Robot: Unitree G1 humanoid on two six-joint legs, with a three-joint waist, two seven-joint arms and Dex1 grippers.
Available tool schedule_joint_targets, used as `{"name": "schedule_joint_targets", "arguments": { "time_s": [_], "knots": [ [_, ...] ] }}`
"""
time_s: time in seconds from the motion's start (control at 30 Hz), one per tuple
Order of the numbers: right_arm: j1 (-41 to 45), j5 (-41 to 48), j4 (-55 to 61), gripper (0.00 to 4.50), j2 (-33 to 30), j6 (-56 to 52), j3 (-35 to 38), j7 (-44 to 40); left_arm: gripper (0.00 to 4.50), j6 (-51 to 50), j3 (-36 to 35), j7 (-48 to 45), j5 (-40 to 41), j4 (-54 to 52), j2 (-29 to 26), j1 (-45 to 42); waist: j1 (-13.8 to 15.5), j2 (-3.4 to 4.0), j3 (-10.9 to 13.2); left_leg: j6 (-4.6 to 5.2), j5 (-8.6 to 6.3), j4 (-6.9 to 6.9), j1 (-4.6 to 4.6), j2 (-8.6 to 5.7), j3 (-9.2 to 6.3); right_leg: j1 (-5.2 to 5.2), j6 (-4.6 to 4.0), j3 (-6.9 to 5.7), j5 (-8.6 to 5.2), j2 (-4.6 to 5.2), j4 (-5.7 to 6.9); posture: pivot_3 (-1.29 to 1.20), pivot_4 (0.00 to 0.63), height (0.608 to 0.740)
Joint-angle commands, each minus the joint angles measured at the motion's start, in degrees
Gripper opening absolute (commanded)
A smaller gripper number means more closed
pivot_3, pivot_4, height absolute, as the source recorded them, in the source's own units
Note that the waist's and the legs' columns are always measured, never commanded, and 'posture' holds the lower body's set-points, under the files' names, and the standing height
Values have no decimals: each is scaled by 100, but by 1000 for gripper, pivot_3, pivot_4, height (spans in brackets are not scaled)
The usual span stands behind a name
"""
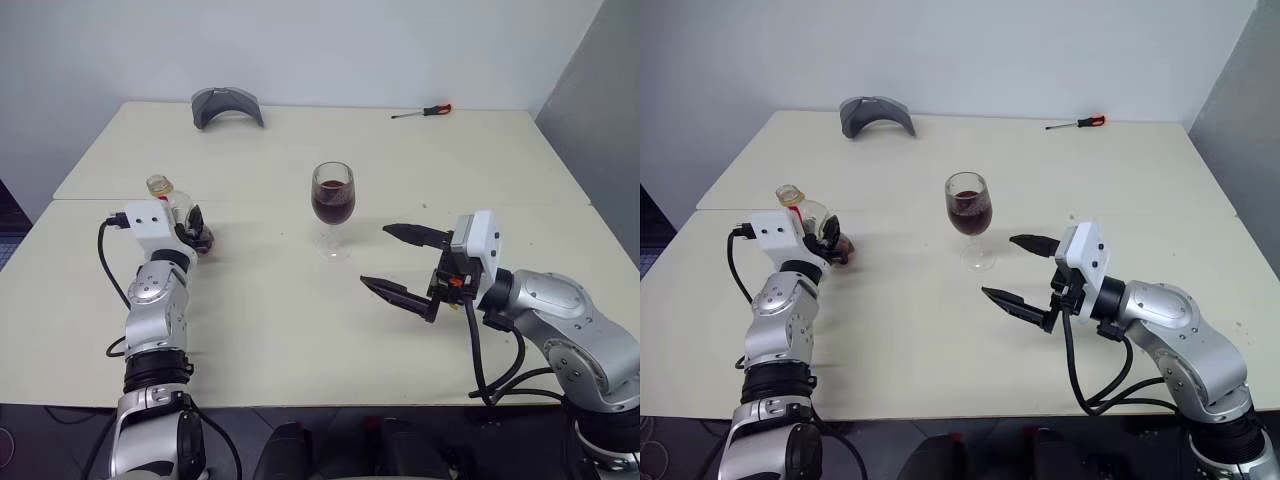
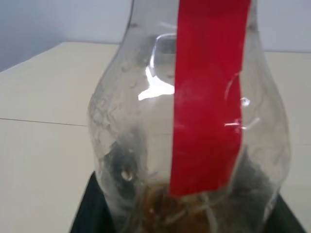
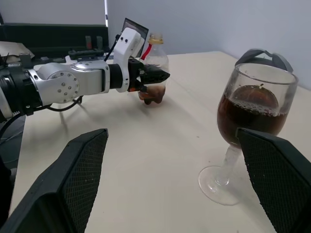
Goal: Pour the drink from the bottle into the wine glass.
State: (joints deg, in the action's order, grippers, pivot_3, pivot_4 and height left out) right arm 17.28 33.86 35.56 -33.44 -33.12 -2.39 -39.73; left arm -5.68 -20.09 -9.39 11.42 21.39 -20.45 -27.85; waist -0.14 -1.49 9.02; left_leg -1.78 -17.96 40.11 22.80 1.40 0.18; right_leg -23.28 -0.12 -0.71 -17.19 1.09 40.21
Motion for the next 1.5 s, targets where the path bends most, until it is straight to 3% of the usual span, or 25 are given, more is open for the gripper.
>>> {"name": "schedule_joint_targets", "arguments": {
  "time_s": [0.03,0.17,0.8,1.1,1.23,1.3,1.5],
  "knots": [
    [132,-13,90,4500,-38,47,108,34,3220,58,50,4,13,-279,-26,47,0,0,0,0,0,-1,0,0,0,0,0,0,0,0,0,0,150,740],
    [148,-15,54,4500,-68,60,140,13,4476,-7,54,34,59,-404,-11,103,0,0,0,0,0,-1,0,0,0,0,0,0,0,0,0,0,150,740],
    [-395,-59,164,4500,-117,198,323,-55,4476,-1271,-12,22,510,-2631,29,1557,3,0,0,13,-7,-4,-2,2,-4,7,0,-1,0,0,-7,0,150,740],
    [-764,-87,320,4500,-161,207,499,142,4476,-2034,666,-98,637,-4242,428,2883,3,1,0,18,-10,-9,-5,3,-5,11,0,0,0,0,-12,0,150,740],
    [-1076,-756,390,4500,-108,205,466,853,4476,-2443,1148,-105,601,-4834,510,2984,19,0,-2,22,-12,-9,-6,1,-6,14,0,0,0,-1,-13,0,150,740],
    [-1144,-1258,369,4500,158,-22,444,1666,4476,-2607,1384,-41,449,-5023,491,2973,15,1,-6,21,-12,-9,-7,0,-2,15,0,5,0,-1,-13,0,150,740],
    [-1618,-2122,357,4500,885,-485,615,3096,4476,-2789,1670,343,186,-5205,693,2919,13,9,-12,12,-7,-18,-11,4,0,13,0,7,0,-6,-13,0,150,740]
  ]
}}
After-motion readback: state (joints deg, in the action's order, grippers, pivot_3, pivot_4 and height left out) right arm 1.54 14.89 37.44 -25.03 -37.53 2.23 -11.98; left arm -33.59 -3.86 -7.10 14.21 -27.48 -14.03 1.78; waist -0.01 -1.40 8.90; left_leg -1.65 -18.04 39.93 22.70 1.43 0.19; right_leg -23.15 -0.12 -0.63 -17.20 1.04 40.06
